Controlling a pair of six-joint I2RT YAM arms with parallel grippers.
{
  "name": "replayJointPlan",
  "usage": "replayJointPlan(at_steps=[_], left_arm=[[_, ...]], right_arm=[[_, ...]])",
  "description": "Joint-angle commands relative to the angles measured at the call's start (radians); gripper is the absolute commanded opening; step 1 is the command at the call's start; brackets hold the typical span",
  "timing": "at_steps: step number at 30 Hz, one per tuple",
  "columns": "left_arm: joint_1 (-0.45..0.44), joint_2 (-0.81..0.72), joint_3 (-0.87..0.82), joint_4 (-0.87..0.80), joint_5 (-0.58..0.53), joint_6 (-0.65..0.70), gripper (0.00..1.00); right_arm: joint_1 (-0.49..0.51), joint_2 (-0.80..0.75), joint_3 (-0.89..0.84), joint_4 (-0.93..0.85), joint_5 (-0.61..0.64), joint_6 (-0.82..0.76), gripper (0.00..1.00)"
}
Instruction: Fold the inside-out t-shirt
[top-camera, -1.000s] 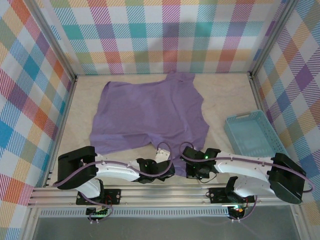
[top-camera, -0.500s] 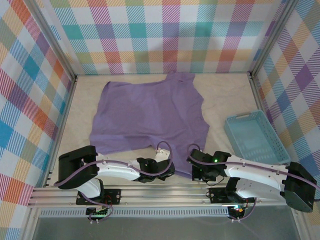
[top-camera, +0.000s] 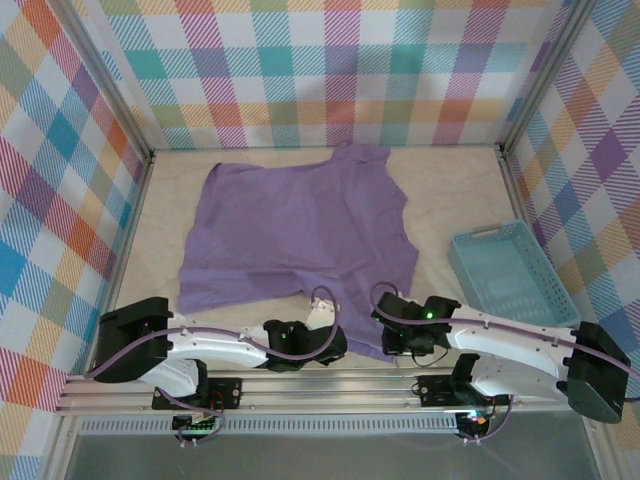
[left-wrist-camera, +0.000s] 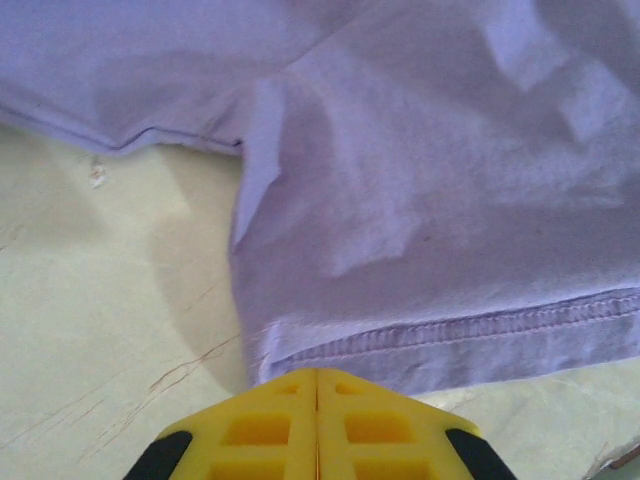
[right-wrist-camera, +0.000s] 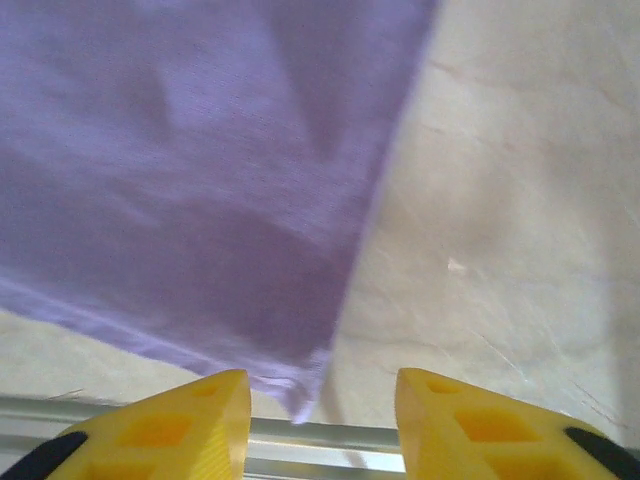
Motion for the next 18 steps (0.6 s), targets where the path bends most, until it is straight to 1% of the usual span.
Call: replayJointPlan(at_steps=[1,3,8,12,18], left_arm=[[0.031,-0.064,-0.063,0.006,-0.031,-0.054,0.12],[0.057,-0.115,-0.111,0.033,-0.018,-0.075,0.18],[0.103,-0.222,-0.192,0.056,-0.005,-0.1,0.26],[0.131,-0.292,-0.234,0.04,-0.002,-0.111,0.29],[0.164,-0.386,-0.287,0.023,0.006,-0.118,0.32]], right_arm=[[0.023,0.041,0.061,0.052,0.012,-0.147,0.45],[0.045,0.07,0.078,0.116,-0.002,-0.21,0.45],[0.051,0.187,0.116,0.213,-0.038,-0.321,0.44],[0.055,0.261,0.136,0.272,-0.054,-0.373,0.43],[0.056,0.332,0.155,0.299,-0.058,-0.406,0.41]])
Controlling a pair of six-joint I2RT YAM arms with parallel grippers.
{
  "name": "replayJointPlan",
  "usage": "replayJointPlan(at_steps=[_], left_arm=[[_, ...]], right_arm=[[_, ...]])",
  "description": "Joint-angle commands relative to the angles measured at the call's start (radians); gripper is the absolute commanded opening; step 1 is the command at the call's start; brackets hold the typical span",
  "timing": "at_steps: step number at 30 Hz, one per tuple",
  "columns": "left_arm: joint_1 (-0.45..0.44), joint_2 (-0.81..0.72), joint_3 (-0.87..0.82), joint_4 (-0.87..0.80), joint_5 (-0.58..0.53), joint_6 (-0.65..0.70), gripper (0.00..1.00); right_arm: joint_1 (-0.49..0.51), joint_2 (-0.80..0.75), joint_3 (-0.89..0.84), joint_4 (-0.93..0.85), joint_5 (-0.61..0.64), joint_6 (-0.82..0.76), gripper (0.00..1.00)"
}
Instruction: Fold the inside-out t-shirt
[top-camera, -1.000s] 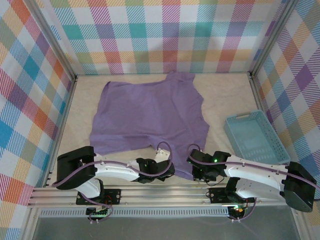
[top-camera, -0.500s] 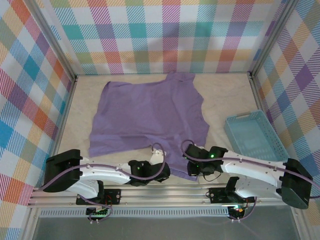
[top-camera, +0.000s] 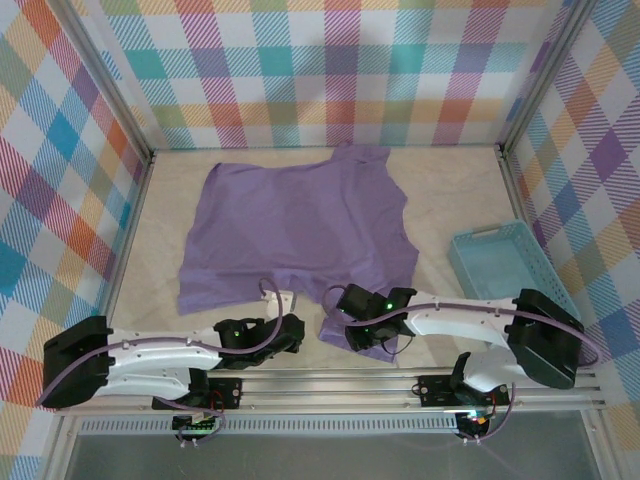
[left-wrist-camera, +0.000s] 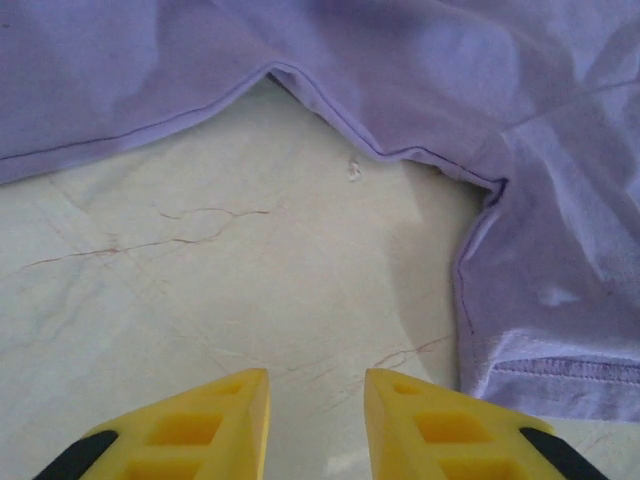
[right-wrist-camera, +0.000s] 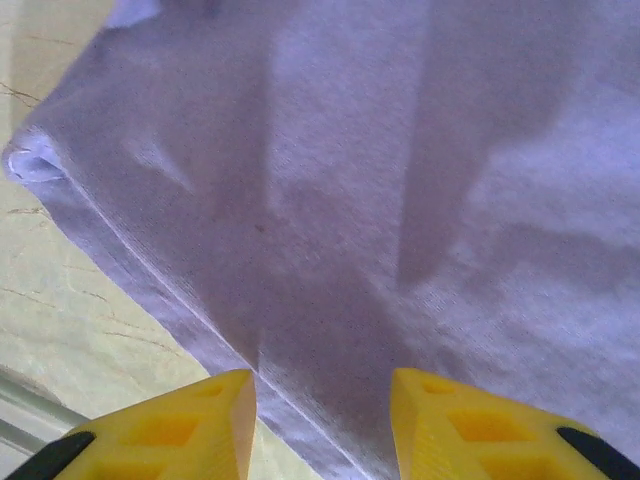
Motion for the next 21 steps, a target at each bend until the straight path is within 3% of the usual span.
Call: replayJointPlan(at_steps=[1,8,13,17,21], left_arm=[[0.019,-0.045,-0.027,-0.004,0.005,-0.015,0.32],[0.034,-0.044,-0.023,-0.002,0.027,-0.002,0.33],[0.04,-0.058,-0.028,-0.002,0.026,-0.003,0.36],[0.043,-0.06,-0.031,-0.009,0.03,-0.003,0.36],[0.045,-0.063,-0.031,-0.007,0.027,-0.003,0.39]], right_arm=[[0.005,0.023,0.029,0.032,-0.018,-0.05,0.4],[0.005,0.059,0.032,0.031,-0.002,-0.062,0.37],[0.006,0.042,0.039,0.021,0.005,-0.083,0.27],[0.008,0.021,0.025,0.02,-0.024,-0.117,0.43],[0.013,0.027,0.023,0.023,-0.017,-0.132,0.47]])
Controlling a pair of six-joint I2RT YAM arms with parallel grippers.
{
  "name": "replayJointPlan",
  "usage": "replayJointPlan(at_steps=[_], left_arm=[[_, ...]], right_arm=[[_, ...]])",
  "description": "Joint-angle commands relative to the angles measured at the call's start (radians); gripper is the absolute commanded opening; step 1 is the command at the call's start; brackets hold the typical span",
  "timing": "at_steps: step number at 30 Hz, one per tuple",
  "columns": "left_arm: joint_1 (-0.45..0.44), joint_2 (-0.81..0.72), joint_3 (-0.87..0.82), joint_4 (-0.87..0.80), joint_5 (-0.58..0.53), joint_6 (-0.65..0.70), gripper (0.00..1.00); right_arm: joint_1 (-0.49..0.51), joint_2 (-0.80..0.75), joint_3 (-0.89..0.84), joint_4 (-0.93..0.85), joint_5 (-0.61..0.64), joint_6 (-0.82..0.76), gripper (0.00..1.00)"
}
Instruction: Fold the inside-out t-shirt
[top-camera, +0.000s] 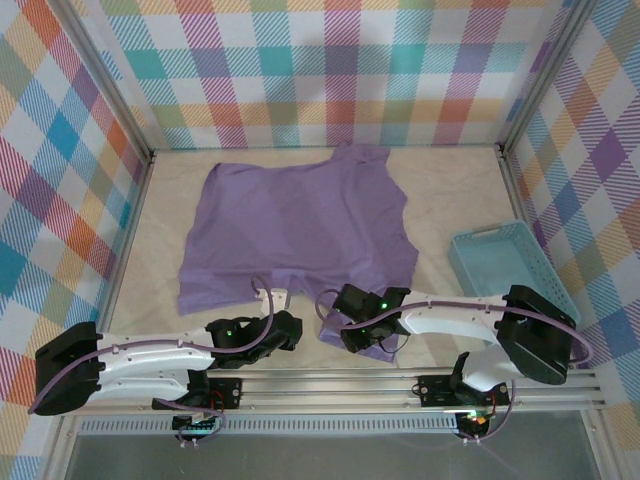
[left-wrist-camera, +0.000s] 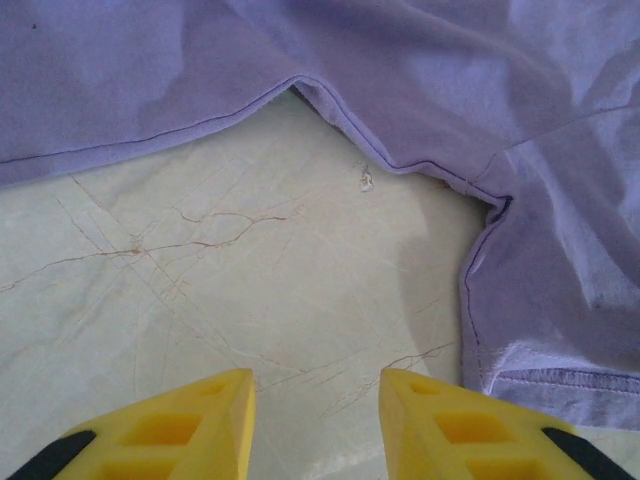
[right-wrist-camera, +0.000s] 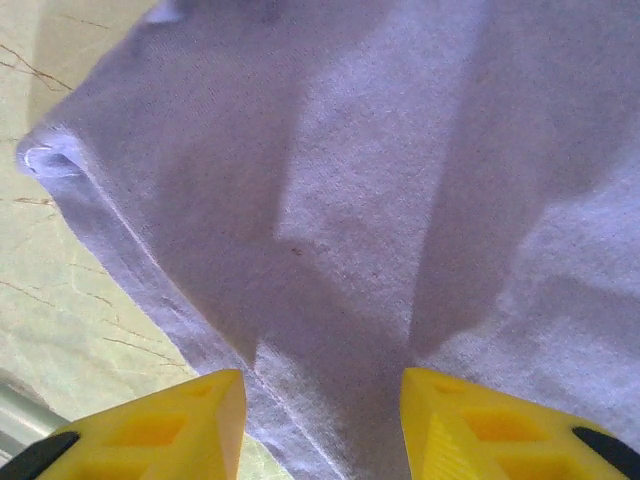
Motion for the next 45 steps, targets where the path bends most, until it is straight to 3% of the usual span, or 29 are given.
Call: replayJointPlan(at_steps=[1,5,10,15,22,31,33,39,45], left_arm=[[0.015,-0.016,-0.015,-0.004,0.001,-0.001,0.39],[0.018,-0.014,-0.012,-0.003,0.003,0.0,0.41],[0.024,-0.013,-0.01,-0.009,0.007,0.004,0.42],[0.027,-0.01,-0.011,-0.005,0.01,0.007,0.44],[0.028,-0.005,-0.012,0.003,0.009,0.012,0.47],[0.028,0.001,-0.03,0.013,0.011,0.006,0.47],[0.03,0.005,-0.029,0.018,0.011,0.007,0.47],[0.028,0.019,-0.015,0.014,0.01,0.018,0.47],[0.028,0.055,0.027,-0.005,0.012,0.042,0.48]], right_arm=[[0.01,0.0,0.017,-0.004,-0.006,-0.029,0.47],[0.012,0.059,0.035,-0.025,0.028,-0.026,0.43],[0.013,0.042,0.034,-0.022,0.032,-0.026,0.25],[0.009,-0.003,0.043,-0.038,0.0,-0.041,0.11],[-0.016,-0.007,0.039,-0.047,-0.07,-0.052,0.0],[-0.08,-0.059,0.026,-0.046,-0.289,-0.066,0.0],[-0.091,-0.038,0.015,-0.041,-0.305,-0.064,0.04],[-0.093,0.058,0.028,-0.099,-0.186,-0.036,0.26],[-0.094,-0.023,0.044,-0.151,-0.098,-0.009,0.37]])
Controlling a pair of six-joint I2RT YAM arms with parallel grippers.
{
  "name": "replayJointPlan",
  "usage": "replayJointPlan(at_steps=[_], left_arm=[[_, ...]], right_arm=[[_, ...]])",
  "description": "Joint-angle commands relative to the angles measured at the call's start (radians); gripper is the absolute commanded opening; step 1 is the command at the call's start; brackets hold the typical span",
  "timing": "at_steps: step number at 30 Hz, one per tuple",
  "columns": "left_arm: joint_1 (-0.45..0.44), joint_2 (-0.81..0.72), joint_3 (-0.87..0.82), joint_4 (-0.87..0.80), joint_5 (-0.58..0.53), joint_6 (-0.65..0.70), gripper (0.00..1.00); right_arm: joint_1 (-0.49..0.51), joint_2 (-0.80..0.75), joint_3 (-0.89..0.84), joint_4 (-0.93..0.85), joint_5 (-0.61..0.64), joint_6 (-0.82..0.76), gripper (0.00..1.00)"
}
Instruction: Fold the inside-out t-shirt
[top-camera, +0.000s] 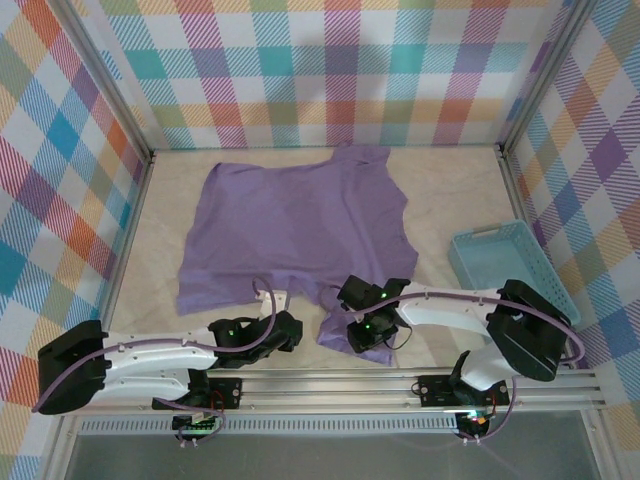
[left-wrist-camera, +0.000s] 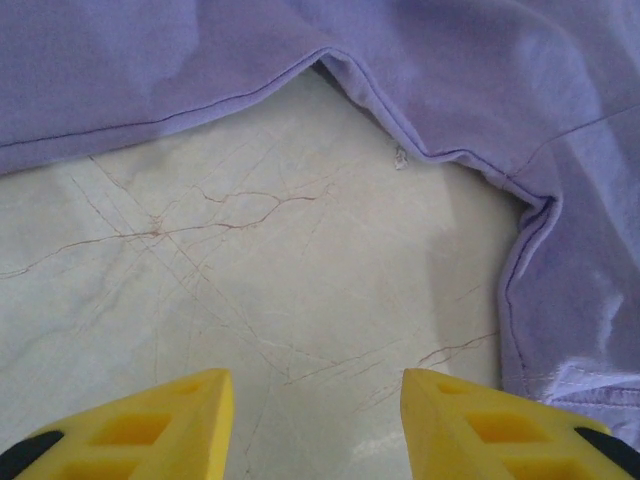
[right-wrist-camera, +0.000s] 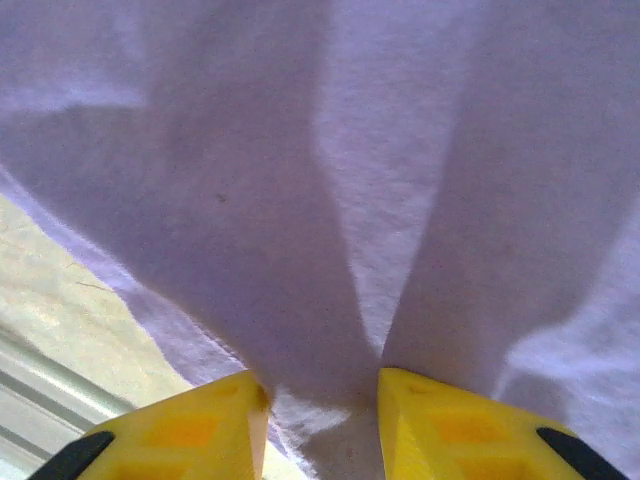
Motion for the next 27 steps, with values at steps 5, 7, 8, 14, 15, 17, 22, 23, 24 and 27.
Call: replayJointPlan(at_steps=[5,7,8,14,15,17,22,23,24,27], left_arm=[[0.007,0.082,0.106,0.025,0.049,0.087,0.48],[-0.019,0.125,0.139,0.038,0.053,0.115,0.49],[-0.042,0.152,0.16,0.04,0.049,0.128,0.49],[-0.105,0.323,0.27,0.053,0.062,0.155,0.51],[-0.105,0.351,0.282,0.054,0.061,0.15,0.52],[-0.099,0.41,0.318,0.03,0.053,0.131,0.52],[-0.072,0.498,0.343,-0.011,0.07,0.089,0.46],[-0.065,0.493,0.325,-0.007,0.076,0.08,0.46],[-0.058,0.49,0.312,-0.012,0.08,0.078,0.45],[-0.055,0.494,0.299,-0.047,0.084,0.082,0.44]], right_arm=[[-0.001,-0.141,-0.012,-0.06,0.077,0.075,0.38],[-0.001,-0.167,-0.034,-0.058,0.086,0.107,0.38],[-0.001,-0.182,-0.049,-0.049,0.079,0.123,0.38],[-0.001,-0.231,-0.135,-0.004,0.069,0.231,0.39],[-0.004,-0.224,-0.146,-0.001,0.077,0.254,0.39],[-0.01,-0.204,-0.167,0.001,0.095,0.299,0.38],[-0.06,-0.189,-0.206,-0.053,0.15,0.398,0.34],[-0.073,-0.194,-0.211,-0.069,0.162,0.413,0.33],[-0.082,-0.202,-0.219,-0.08,0.17,0.421,0.33],[-0.091,-0.219,-0.222,-0.08,0.184,0.408,0.33]])
